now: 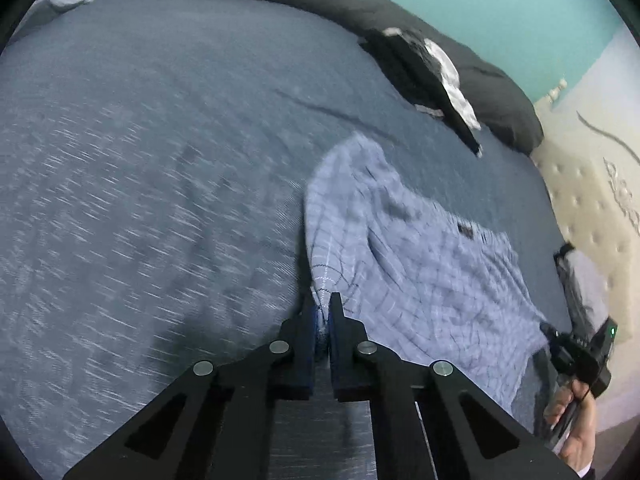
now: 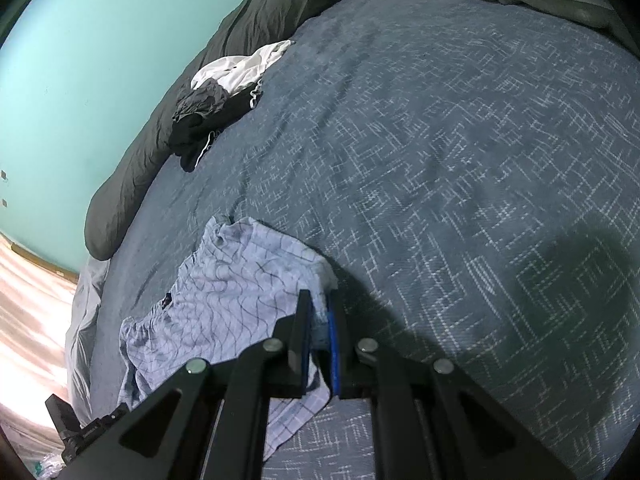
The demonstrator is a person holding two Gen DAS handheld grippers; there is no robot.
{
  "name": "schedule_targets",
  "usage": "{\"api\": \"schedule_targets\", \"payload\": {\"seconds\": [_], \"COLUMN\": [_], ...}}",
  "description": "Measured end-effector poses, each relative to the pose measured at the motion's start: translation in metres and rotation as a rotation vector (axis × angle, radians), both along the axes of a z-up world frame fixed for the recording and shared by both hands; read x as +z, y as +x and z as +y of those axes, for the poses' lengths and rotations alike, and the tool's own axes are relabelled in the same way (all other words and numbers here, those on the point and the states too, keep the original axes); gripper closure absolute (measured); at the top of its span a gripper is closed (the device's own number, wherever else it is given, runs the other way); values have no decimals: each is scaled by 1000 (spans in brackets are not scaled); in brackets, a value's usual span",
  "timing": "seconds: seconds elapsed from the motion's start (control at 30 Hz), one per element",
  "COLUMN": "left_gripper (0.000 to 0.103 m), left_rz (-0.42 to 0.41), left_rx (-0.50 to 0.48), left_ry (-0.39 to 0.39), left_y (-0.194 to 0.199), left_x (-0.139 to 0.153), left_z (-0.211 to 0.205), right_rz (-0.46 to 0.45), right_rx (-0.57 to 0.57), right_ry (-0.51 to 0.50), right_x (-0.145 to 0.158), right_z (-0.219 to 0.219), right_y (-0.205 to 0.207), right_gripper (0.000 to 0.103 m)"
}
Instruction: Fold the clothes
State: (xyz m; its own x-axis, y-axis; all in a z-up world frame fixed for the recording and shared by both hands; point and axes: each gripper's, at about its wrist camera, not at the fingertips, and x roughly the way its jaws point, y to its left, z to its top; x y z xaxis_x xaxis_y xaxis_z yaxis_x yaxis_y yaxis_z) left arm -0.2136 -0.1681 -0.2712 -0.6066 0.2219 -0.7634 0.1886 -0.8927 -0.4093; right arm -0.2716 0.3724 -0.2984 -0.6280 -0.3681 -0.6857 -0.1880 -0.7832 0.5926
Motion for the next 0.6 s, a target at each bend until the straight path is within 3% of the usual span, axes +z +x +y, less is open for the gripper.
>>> {"api": "schedule_targets", "payload": {"seconds": [0.4,0.6], "left_gripper": [98,93], "left_rz": [-52,-42], "left_rx": [96,158], "left_ry": [102,86], "left_y": [-2,-1], "left_x": [-20,-19], "left_z": [-32,-38], "right_rz": [4,1], "right_rx": [-13,-7], "right_ry": [3,2], "right_x": [-1,-3], "right_z": [-1,-3], "right_y": [-1,-1], "right_gripper": [96,96]}}
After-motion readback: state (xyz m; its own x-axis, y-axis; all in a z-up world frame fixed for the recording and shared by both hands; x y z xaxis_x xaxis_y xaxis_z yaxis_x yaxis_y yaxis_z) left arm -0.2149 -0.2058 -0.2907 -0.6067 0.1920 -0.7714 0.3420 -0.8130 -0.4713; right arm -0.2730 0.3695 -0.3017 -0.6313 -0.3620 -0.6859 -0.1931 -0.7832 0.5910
